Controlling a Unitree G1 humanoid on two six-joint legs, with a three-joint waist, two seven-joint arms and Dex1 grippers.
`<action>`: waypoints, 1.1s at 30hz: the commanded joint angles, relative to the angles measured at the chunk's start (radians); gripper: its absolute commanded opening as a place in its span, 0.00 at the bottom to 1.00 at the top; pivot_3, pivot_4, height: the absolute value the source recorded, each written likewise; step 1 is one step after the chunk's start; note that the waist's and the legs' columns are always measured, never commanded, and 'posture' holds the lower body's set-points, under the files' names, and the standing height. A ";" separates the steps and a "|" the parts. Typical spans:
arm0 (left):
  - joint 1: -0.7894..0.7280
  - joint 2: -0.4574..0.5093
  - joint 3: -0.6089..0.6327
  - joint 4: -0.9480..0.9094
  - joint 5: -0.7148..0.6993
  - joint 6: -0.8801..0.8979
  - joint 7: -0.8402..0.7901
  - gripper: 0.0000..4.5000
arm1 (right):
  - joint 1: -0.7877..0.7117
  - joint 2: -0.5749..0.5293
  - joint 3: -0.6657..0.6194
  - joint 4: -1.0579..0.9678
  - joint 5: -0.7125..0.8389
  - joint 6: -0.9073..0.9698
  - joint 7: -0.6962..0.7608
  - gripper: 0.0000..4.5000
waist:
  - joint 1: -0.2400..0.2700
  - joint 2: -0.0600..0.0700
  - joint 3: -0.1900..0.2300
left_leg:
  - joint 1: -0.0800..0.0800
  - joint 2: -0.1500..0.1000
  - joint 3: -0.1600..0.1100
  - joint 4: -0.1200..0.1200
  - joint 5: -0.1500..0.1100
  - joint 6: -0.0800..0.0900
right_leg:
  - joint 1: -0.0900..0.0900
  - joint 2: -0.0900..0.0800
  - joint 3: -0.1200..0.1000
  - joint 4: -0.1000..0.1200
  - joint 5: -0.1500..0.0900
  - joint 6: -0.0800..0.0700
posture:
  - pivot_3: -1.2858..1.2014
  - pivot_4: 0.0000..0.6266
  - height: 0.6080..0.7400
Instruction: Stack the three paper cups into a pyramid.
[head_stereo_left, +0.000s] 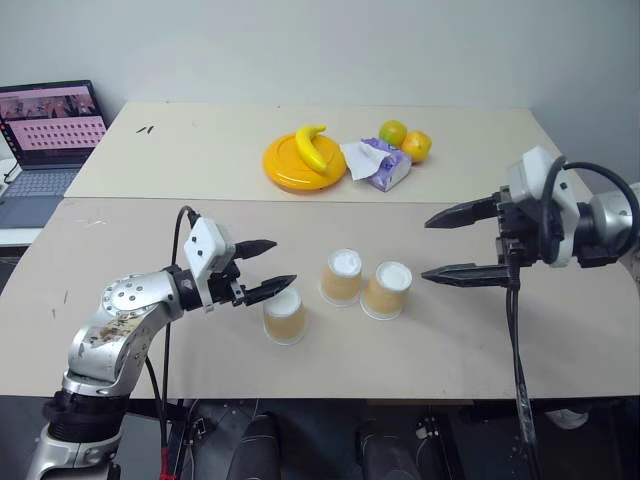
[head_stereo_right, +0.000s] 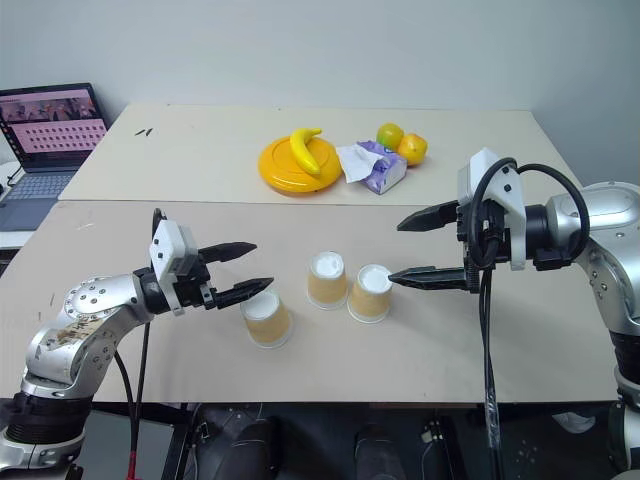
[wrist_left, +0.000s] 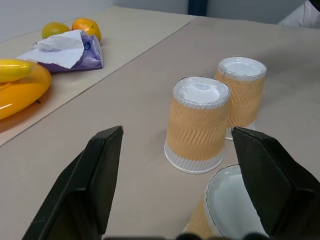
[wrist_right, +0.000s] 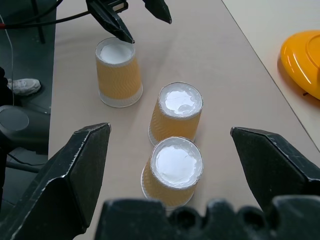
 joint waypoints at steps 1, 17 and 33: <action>-0.036 0.001 0.029 -0.044 -0.066 0.037 -0.001 0.99 | -0.005 -0.005 -0.033 -0.019 0.007 -0.019 -0.006 1.00 | 0.002 0.000 0.000 | 0.000 0.000 0.000 0.000 0.000 0.000 | 0.000 0.000 0.000 0.000 0.000 0.000 | 0.52 0.24 0.94; 0.045 0.069 -0.070 -0.103 -0.005 -0.005 -0.083 0.99 | -0.001 -0.010 -0.037 -0.022 0.007 -0.015 -0.016 1.00 | 0.000 0.000 0.000 | 0.000 0.000 0.000 0.000 0.000 0.000 | 0.000 0.000 0.000 0.000 0.000 0.000 | 0.52 0.24 0.94; 0.069 0.032 -0.141 -0.056 0.088 -0.078 -0.084 0.65 | -0.005 -0.028 -0.046 -0.028 0.012 -0.002 -0.016 1.00 | -0.001 0.000 0.000 | 0.000 0.000 0.000 0.000 0.000 0.000 | 0.000 0.000 0.000 -0.001 0.000 0.000 | 0.52 0.24 0.94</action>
